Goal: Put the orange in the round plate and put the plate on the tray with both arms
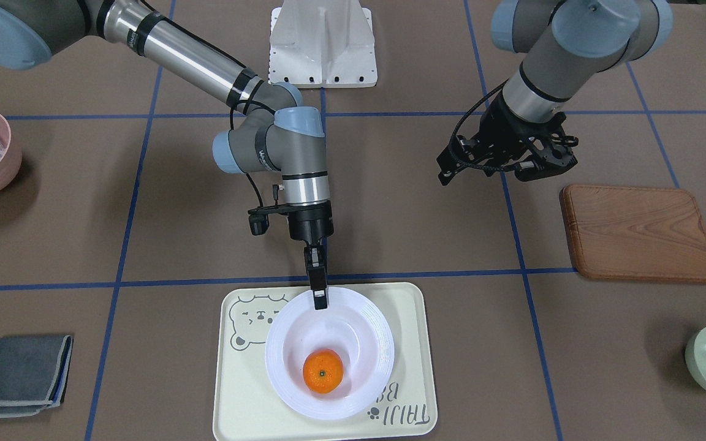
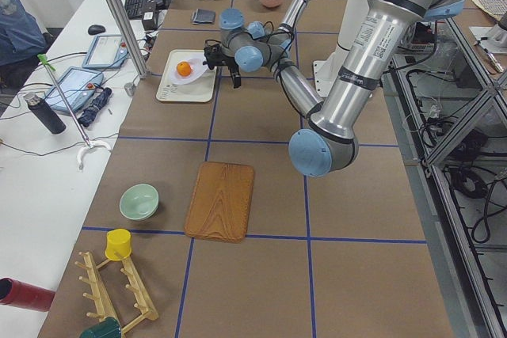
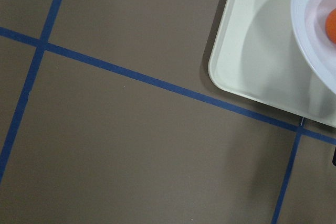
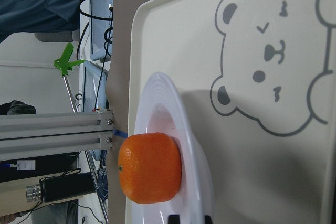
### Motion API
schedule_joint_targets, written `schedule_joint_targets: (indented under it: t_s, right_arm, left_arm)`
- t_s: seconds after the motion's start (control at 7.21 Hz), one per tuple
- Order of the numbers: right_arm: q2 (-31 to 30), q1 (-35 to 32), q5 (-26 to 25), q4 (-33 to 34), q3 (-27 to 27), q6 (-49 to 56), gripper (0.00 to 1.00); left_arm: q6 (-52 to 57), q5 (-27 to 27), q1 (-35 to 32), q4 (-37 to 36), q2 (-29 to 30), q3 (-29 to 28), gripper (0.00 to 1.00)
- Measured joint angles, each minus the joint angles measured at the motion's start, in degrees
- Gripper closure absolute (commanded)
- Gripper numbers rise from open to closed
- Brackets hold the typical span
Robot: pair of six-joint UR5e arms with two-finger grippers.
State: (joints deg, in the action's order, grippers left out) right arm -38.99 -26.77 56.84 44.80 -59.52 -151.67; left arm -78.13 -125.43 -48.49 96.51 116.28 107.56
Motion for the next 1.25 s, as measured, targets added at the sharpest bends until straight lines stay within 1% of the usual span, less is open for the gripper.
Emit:
schedule_joint_targets:
  t_s: [0.28, 0.42, 0.69, 0.83, 1.11, 1.25]
  right_arm:
    - [0.13, 0.07, 0.89, 0.09, -0.29, 0.31, 0.0]
    - [-0.69, 0.24, 1.32, 0.2, -2.28, 0.88, 0.0]
    - [-6.63, 0.92, 3.56, 0.24, -12.33, 3.43, 0.0]
    - [-9.88, 0.96, 6.46, -0.02, -17.06, 5.82, 0.0]
    - [-17.89, -0.59, 14.46, -0.58, -27.37, 17.15, 0.0]
    - [-21.87, -2.68, 19.76, -0.67, -31.56, 23.6, 0.0]
  left_arm:
    - [0.0, 0.1, 0.13, 0.05, 0.03, -0.12, 0.02]
    - [0.01, 0.17, 0.18, 0.09, 0.03, -0.23, 0.02]
    - [0.06, 0.31, 0.32, 0.18, 0.09, -0.54, 0.02]
    - [0.05, 0.44, 0.34, 0.25, 0.13, -0.73, 0.02]
    - [0.96, 0.6, 0.18, 0.35, -0.01, -0.85, 0.02]
    - [3.25, 0.62, -0.17, 0.33, -0.55, -0.78, 0.02]
